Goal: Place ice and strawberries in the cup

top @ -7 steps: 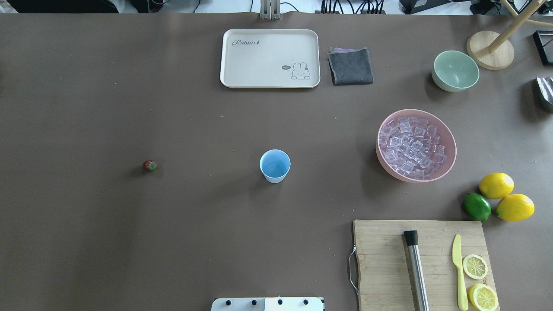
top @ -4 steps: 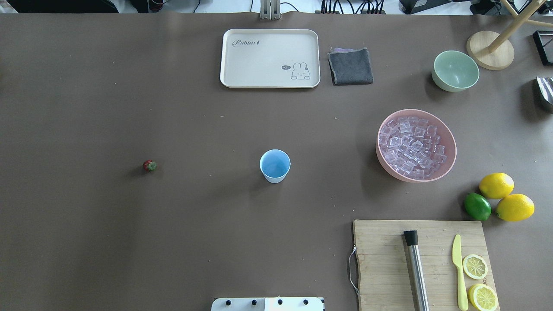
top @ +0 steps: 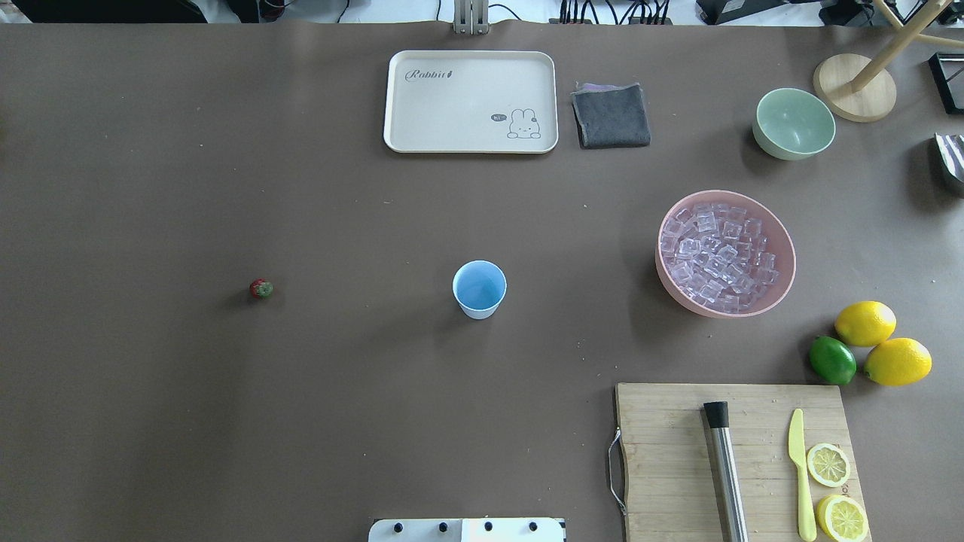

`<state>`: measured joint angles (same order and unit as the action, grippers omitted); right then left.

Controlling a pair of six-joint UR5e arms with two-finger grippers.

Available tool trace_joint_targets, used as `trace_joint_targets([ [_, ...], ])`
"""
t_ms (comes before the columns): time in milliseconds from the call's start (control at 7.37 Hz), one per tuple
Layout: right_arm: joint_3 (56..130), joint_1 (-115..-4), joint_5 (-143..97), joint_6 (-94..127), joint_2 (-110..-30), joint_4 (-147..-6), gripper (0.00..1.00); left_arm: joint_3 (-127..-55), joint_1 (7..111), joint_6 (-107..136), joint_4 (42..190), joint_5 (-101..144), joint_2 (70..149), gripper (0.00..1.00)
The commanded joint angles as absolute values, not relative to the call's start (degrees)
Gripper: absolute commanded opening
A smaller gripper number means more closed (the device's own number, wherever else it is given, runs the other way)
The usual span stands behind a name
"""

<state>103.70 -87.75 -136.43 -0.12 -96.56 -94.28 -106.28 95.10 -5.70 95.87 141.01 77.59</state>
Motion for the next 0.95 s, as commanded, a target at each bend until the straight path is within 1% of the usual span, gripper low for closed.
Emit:
trace_joint_targets([
  [0,107.7,-83.2,-136.9,11.0,-95.9,-94.2,0.99,-106.2,95.1,-5.5,95.9,140.8,77.9,0.97],
  [136,110.8,-80.1,-136.8,18.1,-95.6,-94.2,0.99,-105.9,95.1,-5.3,95.9,140.7,78.0,0.98],
  [407,113.7,-75.6,-137.5,24.7,-94.4,-94.2,0.99,-105.6,95.1,-5.2,95.8,141.0,78.1,0.98],
  [814,113.8,-68.6,-136.6,45.4,-87.6,-94.1,0.97,-105.8,95.1,-1.0,96.0,141.1,78.7,0.98],
])
